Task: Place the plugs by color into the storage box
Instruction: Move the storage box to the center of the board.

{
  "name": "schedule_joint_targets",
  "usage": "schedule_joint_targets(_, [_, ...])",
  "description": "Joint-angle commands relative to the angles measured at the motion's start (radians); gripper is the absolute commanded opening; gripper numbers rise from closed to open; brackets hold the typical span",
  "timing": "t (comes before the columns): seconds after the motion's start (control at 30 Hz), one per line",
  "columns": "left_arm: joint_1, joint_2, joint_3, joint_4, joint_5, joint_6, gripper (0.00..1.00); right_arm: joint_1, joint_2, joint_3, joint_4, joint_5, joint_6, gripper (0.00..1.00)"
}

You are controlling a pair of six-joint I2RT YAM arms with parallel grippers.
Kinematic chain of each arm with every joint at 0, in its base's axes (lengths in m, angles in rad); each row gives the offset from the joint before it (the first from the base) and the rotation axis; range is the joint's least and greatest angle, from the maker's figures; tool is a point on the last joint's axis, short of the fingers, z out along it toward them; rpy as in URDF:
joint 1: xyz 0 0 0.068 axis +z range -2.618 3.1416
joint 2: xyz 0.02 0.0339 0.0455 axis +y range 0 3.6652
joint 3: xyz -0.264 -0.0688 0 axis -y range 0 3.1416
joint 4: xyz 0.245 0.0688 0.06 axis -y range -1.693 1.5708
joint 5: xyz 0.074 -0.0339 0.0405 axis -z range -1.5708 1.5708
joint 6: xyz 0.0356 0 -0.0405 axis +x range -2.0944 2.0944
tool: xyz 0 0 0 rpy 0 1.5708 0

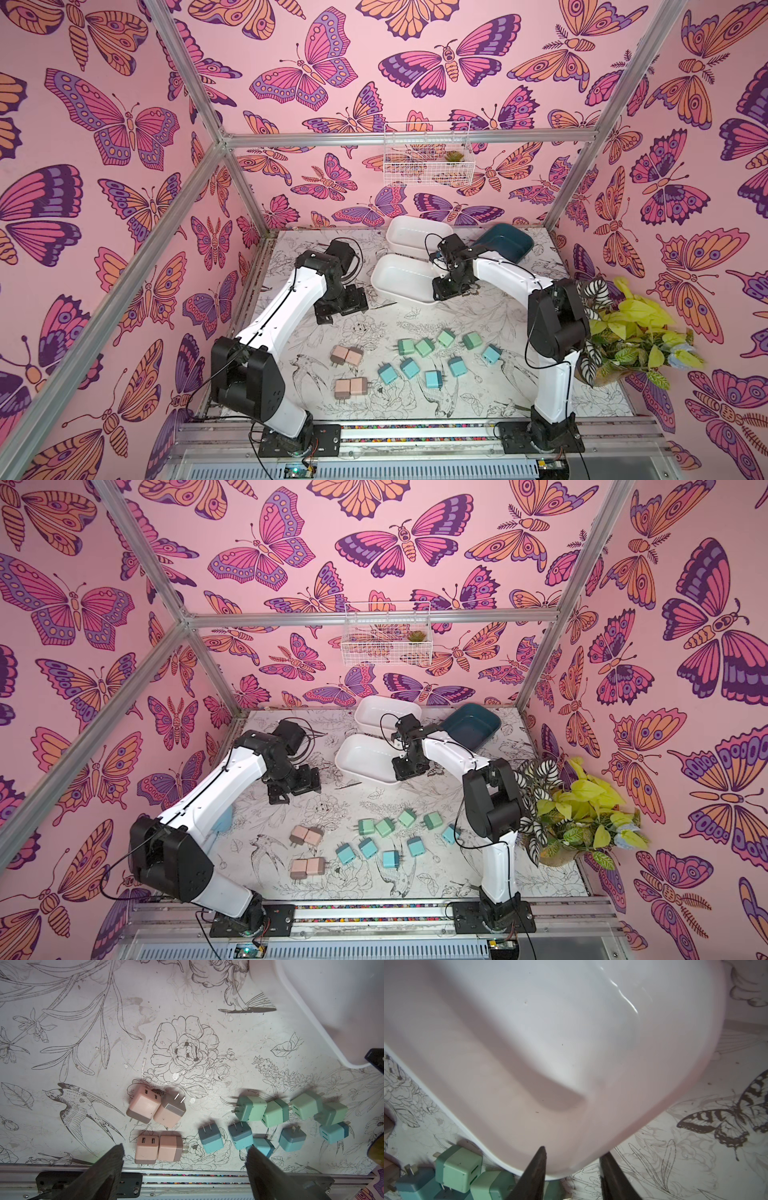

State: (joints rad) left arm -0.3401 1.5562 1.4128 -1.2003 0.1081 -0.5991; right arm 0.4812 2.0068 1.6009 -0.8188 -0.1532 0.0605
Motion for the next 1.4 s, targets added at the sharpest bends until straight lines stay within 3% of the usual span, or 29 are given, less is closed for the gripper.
schedule_joint_targets(0.0, [-0.002,0.001,0.025,-0.001,-0.005,-0.004,0.93,0.023,-0.053,-0.003,-0.071,0.008,-0.06,0.41])
schedule_joint_targets(0.2, [-0.004,-0.011,0.026,0.011,-0.008,-0.02,0.93,0.046,-0.1,-0.068,-0.079,0.015,-0.087,0.39])
schedule_joint_targets(0.33, [-0.004,0.015,0.043,0.033,-0.024,0.004,0.94,0.044,-0.158,-0.093,-0.052,0.068,-0.013,0.77])
schedule_joint_targets(0.43, [-0.004,0.061,0.08,0.066,-0.068,0.06,0.96,0.035,-0.22,-0.078,-0.05,0.099,0.066,0.84])
schedule_joint_targets(0.7, [0.027,0.3,0.283,0.154,-0.046,0.11,1.0,0.027,-0.384,-0.074,-0.168,0.115,0.226,0.87])
schedule_joint_targets(0.97, [0.029,0.573,0.534,0.172,0.018,0.17,0.96,0.027,-0.584,-0.303,-0.146,0.062,0.404,0.87])
schedule_joint_targets(1.37, [0.019,0.604,0.54,0.173,0.038,0.122,0.83,0.021,-0.533,-0.507,-0.167,0.151,0.403,0.86])
